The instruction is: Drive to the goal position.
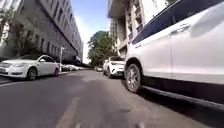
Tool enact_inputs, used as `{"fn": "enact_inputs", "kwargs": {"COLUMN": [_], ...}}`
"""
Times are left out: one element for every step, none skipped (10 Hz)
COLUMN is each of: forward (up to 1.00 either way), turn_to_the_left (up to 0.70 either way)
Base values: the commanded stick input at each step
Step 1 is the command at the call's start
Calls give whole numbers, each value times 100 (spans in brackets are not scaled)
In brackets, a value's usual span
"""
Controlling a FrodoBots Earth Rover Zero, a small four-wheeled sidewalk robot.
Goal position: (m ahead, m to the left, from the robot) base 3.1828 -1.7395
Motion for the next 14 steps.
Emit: {"fn": "enact_inputs", "kwargs": {"forward": [70,70,70,70,70,70,70,70,70,70,70,70,70,70], "turn_to_the_left": [0,0,0,0,0,0,0,0,0,0,0,0,0,0]}}
